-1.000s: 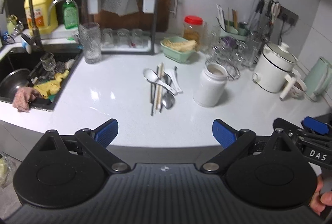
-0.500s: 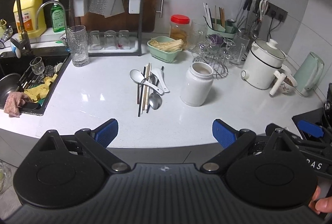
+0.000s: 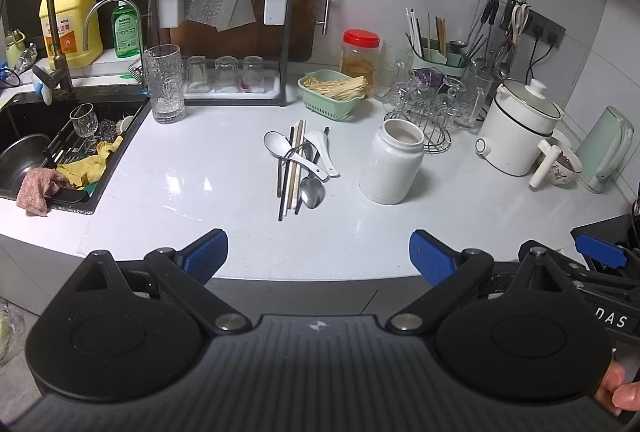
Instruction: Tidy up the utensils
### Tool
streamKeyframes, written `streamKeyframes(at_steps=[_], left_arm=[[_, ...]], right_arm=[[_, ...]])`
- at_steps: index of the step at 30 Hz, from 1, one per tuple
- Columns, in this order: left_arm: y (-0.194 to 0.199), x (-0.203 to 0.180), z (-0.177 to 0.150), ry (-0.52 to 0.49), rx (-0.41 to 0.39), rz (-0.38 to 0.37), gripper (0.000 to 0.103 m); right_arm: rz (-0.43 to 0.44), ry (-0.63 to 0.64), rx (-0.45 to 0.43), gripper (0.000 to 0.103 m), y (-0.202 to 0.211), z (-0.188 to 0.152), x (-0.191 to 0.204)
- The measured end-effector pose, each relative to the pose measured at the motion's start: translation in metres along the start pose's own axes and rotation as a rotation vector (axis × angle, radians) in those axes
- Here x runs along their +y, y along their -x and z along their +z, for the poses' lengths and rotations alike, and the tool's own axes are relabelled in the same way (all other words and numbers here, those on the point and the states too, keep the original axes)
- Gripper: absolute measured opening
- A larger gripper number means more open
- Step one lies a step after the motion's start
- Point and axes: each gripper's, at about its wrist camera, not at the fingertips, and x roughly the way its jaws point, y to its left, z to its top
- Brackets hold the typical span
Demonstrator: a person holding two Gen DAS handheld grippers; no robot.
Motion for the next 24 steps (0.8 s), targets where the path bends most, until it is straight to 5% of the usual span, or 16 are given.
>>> streamKeyframes(at_steps=[20, 24], left_arm=[[-0.04, 0.008, 0.012, -0.011, 0.029, -0.006, 0.099], [-0.056, 0.017, 0.025, 0.061, 0.046, -0.068, 0.099]], right_arm=[[0.051, -0.007, 0.036, 0.098, -0.029, 0.0, 0.009], [0.075, -0.026, 0.055, 0.098, -0.042, 0.006, 0.007]])
